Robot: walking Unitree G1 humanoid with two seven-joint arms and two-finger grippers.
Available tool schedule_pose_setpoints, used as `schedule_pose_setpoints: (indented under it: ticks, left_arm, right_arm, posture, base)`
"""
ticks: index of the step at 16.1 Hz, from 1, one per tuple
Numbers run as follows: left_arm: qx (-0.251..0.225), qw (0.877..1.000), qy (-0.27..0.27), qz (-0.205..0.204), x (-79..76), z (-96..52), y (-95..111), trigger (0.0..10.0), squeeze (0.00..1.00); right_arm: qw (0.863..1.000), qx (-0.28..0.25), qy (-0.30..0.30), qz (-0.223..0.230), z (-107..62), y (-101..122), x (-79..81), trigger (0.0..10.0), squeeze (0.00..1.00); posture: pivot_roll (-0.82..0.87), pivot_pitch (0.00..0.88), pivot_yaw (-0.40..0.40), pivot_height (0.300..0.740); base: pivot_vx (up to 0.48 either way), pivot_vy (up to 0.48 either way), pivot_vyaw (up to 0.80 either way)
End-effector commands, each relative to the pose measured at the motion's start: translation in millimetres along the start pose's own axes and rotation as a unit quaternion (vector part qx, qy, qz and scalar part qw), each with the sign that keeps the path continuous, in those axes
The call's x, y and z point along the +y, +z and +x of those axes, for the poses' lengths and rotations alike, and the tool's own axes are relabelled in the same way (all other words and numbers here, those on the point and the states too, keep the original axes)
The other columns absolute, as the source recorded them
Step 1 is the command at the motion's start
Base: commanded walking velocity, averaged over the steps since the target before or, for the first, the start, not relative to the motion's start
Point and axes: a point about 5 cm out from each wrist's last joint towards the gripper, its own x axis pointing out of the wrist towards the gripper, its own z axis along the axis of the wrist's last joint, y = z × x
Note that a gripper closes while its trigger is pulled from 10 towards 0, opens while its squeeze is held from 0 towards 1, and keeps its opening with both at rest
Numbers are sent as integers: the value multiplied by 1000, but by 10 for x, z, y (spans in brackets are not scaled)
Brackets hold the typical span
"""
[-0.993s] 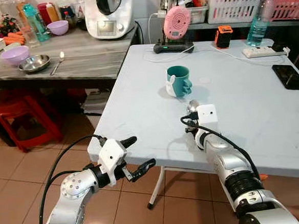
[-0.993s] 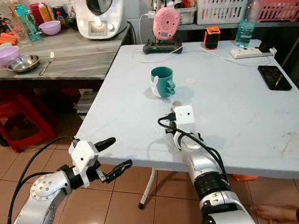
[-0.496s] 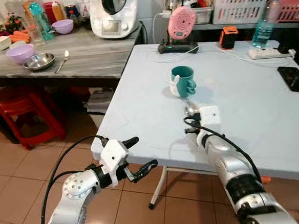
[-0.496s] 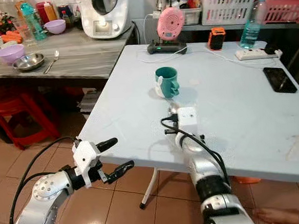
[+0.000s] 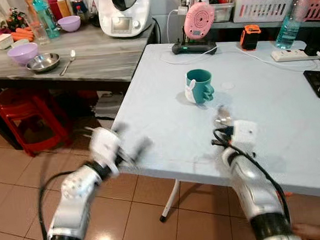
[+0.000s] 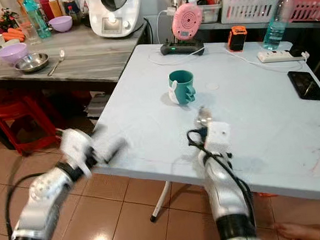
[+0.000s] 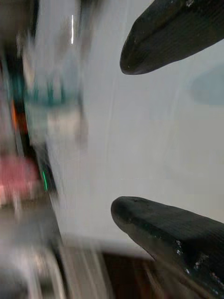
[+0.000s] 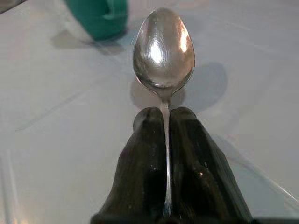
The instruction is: Setting the table
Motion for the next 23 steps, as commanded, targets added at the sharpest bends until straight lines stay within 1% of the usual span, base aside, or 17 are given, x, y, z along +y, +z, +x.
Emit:
schedule_pose_setpoints:
  ticks: [1,2,3,4,6,8,10,16,18,23]
  left_arm:
    - [15,999,38,-1,76,-21,-55,10000,0]
    - [14,997,70,-11,116,-18,-72,10000,0]
    - [18,996,87,-19,130,-14,-98,10000,0]
    - [23,994,109,-23,147,-11,-128,10000,0]
    - [20,992,121,-43,139,13,-148,10000,0]
    - [16,991,120,-54,114,47,-146,10000,0]
    - [10,992,116,-56,92,89,-129,10000,0]
    - [12,991,117,-58,115,122,-145,10000,0]
    - [9,992,115,-57,107,149,-137,10000,0]
    - [4,992,113,-57,109,173,-125,10000,0]
  right_arm:
    - [1000,-22,-7,2,-19,74,-19,0,0]
    - [999,-43,-9,7,-64,118,-26,0,0]
    - [998,-66,-7,17,-98,175,-20,0,0]
    - [995,-100,-14,13,-140,262,-32,10000,0]
    - [991,-132,-22,-4,-168,366,-53,10000,0]
    - [991,-129,-32,-2,-160,380,-84,10000,0]
    - [991,-131,-32,-1,-158,381,-97,10000,0]
    - [990,-136,-27,-2,-154,396,-77,10000,0]
    - [990,-137,-23,-2,-166,383,-59,10000,0]
    - [990,-138,-23,-2,-151,395,-74,10000,0]
  posture:
    - [-52,0,32,740]
    - [-51,0,30,740]
    - [-51,0,29,740]
    - [-51,0,30,740]
    - [-51,0,30,740]
    - [-56,0,33,740]
    - [-56,0,33,740]
    - [-69,0,41,740]
    - [-68,0,41,740]
    - [-68,0,41,740]
  base:
    - [0,0,0]
    - [0,0,0]
    - [0,0,0]
    - [0,0,0]
    - [0,0,0]
    - [0,0,-200]
    - [0,0,-669]
    - [0,343,-539]
    - [0,450,0]
    - [0,454,0]
